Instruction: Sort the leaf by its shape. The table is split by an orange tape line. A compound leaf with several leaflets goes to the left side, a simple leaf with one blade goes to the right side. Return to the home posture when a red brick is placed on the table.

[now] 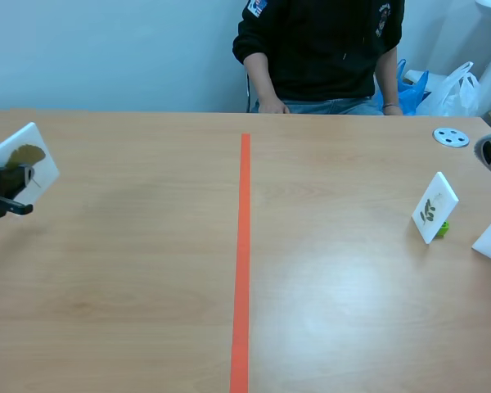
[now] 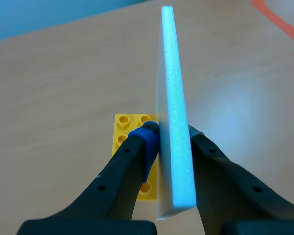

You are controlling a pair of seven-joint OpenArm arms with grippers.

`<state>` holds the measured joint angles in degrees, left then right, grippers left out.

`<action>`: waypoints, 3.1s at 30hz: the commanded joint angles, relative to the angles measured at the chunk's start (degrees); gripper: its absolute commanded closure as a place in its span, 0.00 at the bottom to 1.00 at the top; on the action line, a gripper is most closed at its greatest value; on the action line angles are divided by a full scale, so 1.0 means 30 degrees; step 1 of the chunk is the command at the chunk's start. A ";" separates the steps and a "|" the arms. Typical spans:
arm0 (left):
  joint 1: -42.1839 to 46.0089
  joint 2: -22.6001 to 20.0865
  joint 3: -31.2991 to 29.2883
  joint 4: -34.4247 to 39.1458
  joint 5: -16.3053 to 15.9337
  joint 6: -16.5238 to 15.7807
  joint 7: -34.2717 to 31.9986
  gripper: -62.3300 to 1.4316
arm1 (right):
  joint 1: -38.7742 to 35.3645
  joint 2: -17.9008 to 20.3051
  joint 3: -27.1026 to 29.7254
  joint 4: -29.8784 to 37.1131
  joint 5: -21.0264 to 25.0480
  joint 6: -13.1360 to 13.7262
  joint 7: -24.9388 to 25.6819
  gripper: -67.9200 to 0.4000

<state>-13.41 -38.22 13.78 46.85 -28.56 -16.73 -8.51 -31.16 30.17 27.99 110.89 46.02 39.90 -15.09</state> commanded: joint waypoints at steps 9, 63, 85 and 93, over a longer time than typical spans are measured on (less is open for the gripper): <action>0.0823 -0.0299 -0.1785 -0.1639 -0.0146 0.0823 -0.0663 0.90 | 0.0175 0.0197 0.0146 0.0022 0.0226 0.0015 0.0430 0.25; 0.1290 0.0619 -0.2892 -0.4022 0.0517 0.2535 -0.1953 0.00 | 0.0291 0.0197 0.0146 0.0022 0.0226 0.0022 0.0721 0.25; 1.3631 0.0386 -1.0418 1.4178 0.0372 0.1508 -0.0510 0.00 | 0.0284 0.0204 0.0146 0.0022 0.0219 0.0022 0.0721 0.25; 1.6320 0.2011 -1.0535 1.9795 0.0379 0.0933 -0.0495 0.00 | 0.0277 0.0211 0.0146 0.0022 0.0219 0.0022 0.0721 0.25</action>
<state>36.03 -31.70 -17.39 105.73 -27.07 -13.80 -9.23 -31.14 30.17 27.99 110.89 46.00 39.90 -14.00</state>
